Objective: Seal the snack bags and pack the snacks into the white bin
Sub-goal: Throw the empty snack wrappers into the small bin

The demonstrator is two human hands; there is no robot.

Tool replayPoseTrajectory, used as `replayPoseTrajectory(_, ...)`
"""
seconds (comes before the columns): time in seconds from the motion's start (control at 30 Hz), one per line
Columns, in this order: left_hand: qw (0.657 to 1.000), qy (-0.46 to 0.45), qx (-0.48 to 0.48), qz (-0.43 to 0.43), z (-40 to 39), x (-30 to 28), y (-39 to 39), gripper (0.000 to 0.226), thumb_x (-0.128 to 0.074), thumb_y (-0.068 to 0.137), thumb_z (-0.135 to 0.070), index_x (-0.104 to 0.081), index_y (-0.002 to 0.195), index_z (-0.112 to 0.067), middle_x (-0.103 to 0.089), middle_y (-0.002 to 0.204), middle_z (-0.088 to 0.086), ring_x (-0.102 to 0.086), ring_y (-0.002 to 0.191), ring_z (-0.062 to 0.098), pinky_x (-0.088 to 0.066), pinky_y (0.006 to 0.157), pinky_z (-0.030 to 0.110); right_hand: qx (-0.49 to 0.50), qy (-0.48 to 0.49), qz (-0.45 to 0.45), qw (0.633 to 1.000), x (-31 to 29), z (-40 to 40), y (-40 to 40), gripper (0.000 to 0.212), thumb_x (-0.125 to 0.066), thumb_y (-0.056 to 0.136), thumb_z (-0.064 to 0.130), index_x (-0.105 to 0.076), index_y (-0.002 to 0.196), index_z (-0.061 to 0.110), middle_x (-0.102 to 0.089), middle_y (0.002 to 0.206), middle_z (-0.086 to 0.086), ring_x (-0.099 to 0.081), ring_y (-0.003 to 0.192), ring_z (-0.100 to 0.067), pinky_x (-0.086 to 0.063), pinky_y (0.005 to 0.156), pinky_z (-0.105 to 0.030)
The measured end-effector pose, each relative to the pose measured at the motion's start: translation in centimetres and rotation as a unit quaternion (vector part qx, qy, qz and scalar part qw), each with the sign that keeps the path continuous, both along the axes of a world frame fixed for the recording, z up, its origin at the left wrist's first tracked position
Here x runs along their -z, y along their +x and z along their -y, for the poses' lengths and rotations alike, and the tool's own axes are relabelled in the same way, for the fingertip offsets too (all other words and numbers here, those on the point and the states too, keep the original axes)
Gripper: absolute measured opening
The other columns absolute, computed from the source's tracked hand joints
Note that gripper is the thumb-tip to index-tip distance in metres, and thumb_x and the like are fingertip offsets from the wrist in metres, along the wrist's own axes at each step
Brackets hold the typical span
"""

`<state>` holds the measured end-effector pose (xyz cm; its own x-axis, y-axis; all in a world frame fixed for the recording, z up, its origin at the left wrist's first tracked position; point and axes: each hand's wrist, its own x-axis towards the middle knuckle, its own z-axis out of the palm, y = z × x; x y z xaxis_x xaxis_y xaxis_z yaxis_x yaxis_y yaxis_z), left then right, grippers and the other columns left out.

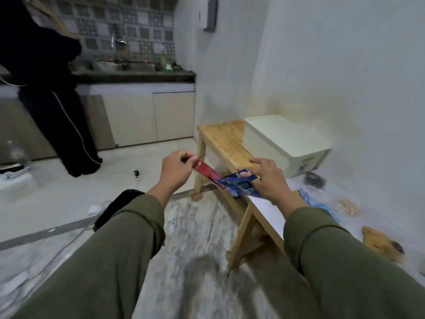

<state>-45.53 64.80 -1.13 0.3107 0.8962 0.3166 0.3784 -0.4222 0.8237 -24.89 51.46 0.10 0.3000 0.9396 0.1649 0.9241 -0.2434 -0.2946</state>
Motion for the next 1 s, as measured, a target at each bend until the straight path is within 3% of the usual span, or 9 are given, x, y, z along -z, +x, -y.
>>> replayPoseTrajectory(0.23,0.987,-0.016,-0.161,-0.004,-9.0,0.8,-7.2,0.014,-0.061,0.089,-0.018,-0.071,0.091,-0.009,-0.064,0.089,-0.003,-0.053,0.084,0.008,-0.028,0.068,0.006,-0.153,0.001,-0.046,0.987,1.2,-16.4,-4.5,0.033,-0.047,0.093,0.047,-0.062,0.120,0.036,-0.042,0.142,0.004,-0.030,0.132,-0.019,-0.026,0.108,-0.038)
replayPoseTrajectory(0.37,0.971,-0.028,-0.236,-0.012,-12.8,2.4,-11.2,0.013,-0.062,0.088,-0.019,-0.071,0.089,-0.011,-0.069,0.097,0.000,-0.057,0.094,0.012,-0.029,0.077,0.009,-0.224,-0.008,-0.084,0.971,2.8,-24.3,-8.2,0.032,-0.051,0.092,0.046,-0.065,0.117,0.033,-0.045,0.140,0.003,-0.031,0.132,-0.019,-0.028,0.110,-0.044)
replayPoseTrajectory(0.5,0.953,-0.062,-0.296,-0.005,-16.8,4.5,-15.2,0.013,-0.063,0.088,-0.018,-0.072,0.091,-0.010,-0.069,0.100,0.003,-0.057,0.094,0.012,-0.033,0.079,0.013,-0.289,-0.038,-0.065,0.954,5.1,-31.5,-12.7,0.033,-0.049,0.093,0.046,-0.065,0.118,0.033,-0.044,0.140,0.005,-0.029,0.132,-0.018,-0.029,0.107,-0.044)
replayPoseTrajectory(0.73,0.936,-0.088,-0.340,-0.001,-26.4,10.2,-21.9,0.012,-0.063,0.088,-0.020,-0.071,0.087,-0.011,-0.070,0.101,0.002,-0.058,0.093,0.012,-0.035,0.083,0.017,-0.352,-0.071,-0.075,0.930,11.0,-44.0,-21.1,0.033,-0.047,0.093,0.046,-0.064,0.118,0.034,-0.043,0.141,0.007,-0.027,0.133,-0.015,-0.024,0.108,-0.039)
replayPoseTrajectory(1.0,0.917,-0.151,-0.368,-0.008,-34.0,21.5,-25.9,0.012,-0.063,0.087,-0.017,-0.070,0.081,-0.011,-0.069,0.094,0.000,-0.059,0.091,0.013,-0.034,0.078,0.016,-0.401,-0.145,-0.076,0.902,23.2,-53.5,-27.4,0.034,-0.048,0.093,0.046,-0.065,0.118,0.030,-0.044,0.142,0.005,-0.028,0.134,-0.017,-0.027,0.107,-0.041)
